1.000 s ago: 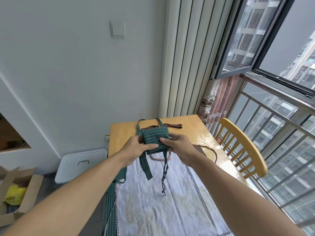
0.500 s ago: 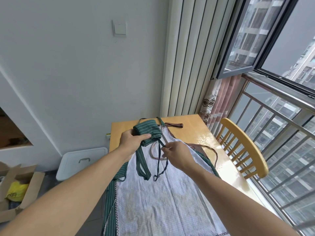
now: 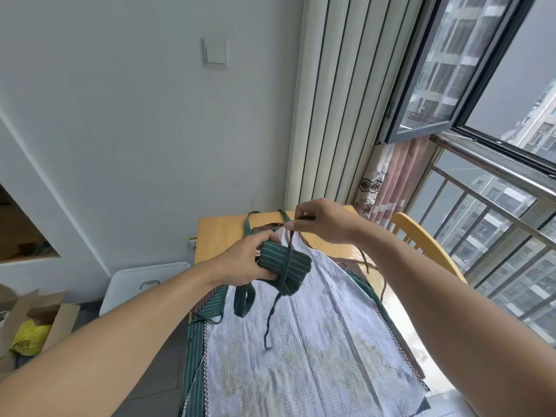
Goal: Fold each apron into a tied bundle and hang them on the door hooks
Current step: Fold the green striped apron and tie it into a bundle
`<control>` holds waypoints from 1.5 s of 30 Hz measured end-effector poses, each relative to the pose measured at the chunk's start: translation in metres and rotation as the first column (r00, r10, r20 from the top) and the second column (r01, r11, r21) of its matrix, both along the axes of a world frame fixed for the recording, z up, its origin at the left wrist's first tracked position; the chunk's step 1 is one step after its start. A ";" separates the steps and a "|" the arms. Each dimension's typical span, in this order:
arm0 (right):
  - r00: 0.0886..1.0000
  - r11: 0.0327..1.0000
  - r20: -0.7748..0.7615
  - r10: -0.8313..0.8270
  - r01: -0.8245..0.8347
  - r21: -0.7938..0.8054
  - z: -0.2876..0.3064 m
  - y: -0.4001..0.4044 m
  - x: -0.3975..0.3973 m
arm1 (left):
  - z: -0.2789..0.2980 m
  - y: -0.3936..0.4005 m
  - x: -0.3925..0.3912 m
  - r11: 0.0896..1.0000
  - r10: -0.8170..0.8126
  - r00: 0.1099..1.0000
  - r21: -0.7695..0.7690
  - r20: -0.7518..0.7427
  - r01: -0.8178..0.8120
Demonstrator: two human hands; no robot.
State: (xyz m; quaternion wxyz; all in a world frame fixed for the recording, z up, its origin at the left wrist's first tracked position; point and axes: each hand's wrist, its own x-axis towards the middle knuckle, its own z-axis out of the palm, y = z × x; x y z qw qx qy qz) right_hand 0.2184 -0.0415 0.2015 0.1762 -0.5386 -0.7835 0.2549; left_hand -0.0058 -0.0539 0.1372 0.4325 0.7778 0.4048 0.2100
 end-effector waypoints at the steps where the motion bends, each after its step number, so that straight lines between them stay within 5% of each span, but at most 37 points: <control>1: 0.996 0.999 -0.092 -0.004 0.001 -0.034 -0.003 0.004 0.002 | 0.005 -0.002 0.000 1.000 -0.011 1.000 -0.021 0.028 0.012; 5: 0.877 0.960 -0.469 -0.109 -0.030 -0.279 -0.033 0.009 -0.001 | 0.015 -0.001 0.000 0.992 -0.007 0.974 -0.125 0.224 0.036; 9: 0.778 0.876 -0.548 -0.307 0.006 -0.482 -0.076 0.015 0.001 | 0.015 0.004 0.002 0.982 0.003 0.953 -0.182 0.303 0.055; 12: 0.790 0.882 -0.408 -0.457 0.344 -0.322 -0.105 0.009 -0.001 | 0.009 0.009 0.001 0.959 0.084 0.930 -0.282 0.358 0.022; 14: 0.723 0.869 -0.489 -0.488 0.452 -0.200 -0.111 -0.005 -0.003 | 0.006 0.013 0.000 0.950 0.172 0.903 -0.307 0.392 -0.048; 17: 0.665 0.908 -0.644 -0.379 0.133 -0.397 -0.114 -0.025 -0.007 | 0.007 0.019 0.001 0.935 0.270 0.868 -0.330 0.416 -0.133; 21: 0.679 0.820 -0.685 -0.265 -0.215 -0.531 -0.125 -0.039 -0.004 | 0.008 0.027 0.001 0.915 0.334 0.838 -0.361 0.432 -0.179; 26: 0.426 0.710 -0.830 -0.360 -0.451 -0.540 -0.126 -0.045 0.000 | 0.004 0.031 0.001 0.889 0.383 0.788 -0.424 0.482 -0.173; 32: 0.812 0.633 -0.580 -0.067 -0.415 -0.654 -0.127 -0.028 0.002 | 0.010 0.019 -0.009 0.796 -0.027 0.879 -0.522 0.476 0.307; 36: 0.966 0.616 -0.250 0.061 -0.234 -0.752 -0.109 0.002 0.010 | 0.014 0.013 -0.008 0.805 -0.281 0.933 -0.475 0.223 0.356; 41: 1.000 0.736 0.009 -0.005 0.010 -0.677 -0.042 0.021 0.002 | 0.002 0.006 -0.002 0.897 -0.175 0.982 -0.423 -0.072 0.129; 45: 0.985 0.921 0.170 0.021 0.047 -0.386 -0.021 0.014 -0.021 | -0.016 0.016 0.006 0.892 0.186 0.982 -0.413 -0.034 -0.183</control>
